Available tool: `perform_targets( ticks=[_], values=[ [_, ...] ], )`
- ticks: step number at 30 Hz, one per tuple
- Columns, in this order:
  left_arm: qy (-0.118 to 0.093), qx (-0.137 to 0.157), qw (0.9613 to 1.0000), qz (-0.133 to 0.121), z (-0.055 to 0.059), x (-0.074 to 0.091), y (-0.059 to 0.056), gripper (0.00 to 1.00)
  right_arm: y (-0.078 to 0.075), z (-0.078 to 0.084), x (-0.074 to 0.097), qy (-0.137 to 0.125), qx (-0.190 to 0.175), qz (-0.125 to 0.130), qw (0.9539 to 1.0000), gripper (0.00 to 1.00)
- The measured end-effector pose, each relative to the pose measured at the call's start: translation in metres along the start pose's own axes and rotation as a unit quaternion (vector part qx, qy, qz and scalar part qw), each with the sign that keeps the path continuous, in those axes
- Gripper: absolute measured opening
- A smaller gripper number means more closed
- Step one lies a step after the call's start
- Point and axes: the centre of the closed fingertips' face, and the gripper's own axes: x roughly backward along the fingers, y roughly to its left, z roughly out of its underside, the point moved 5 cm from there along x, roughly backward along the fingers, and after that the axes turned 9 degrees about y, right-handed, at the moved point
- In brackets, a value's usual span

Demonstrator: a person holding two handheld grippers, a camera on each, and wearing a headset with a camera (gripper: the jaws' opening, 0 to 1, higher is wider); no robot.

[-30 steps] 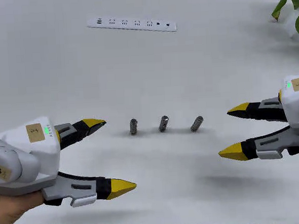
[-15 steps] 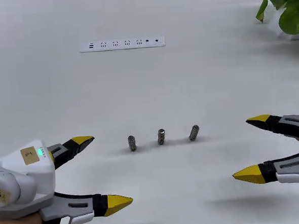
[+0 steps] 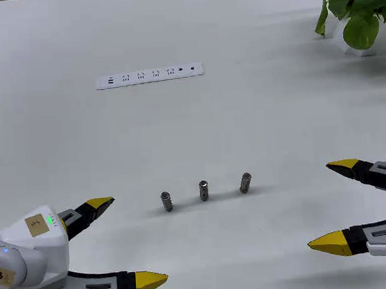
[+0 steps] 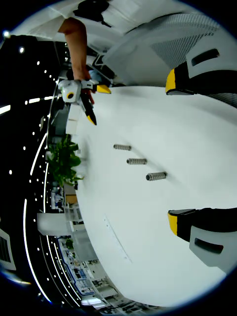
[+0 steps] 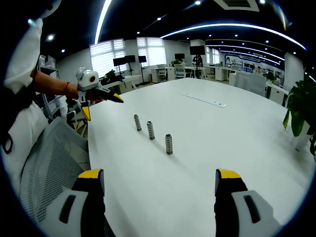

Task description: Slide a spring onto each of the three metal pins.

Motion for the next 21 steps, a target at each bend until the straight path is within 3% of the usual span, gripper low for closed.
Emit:
perform_targets(
  ticks=[21],
  values=[
    [-0.007, -0.001, 1.0, -0.003, -0.0011, 0.0019, -0.0003, 0.97, 0.002, -0.0016, 0.0012, -0.003, 0.004, 0.003, 1.0, 0.92]
  ],
)
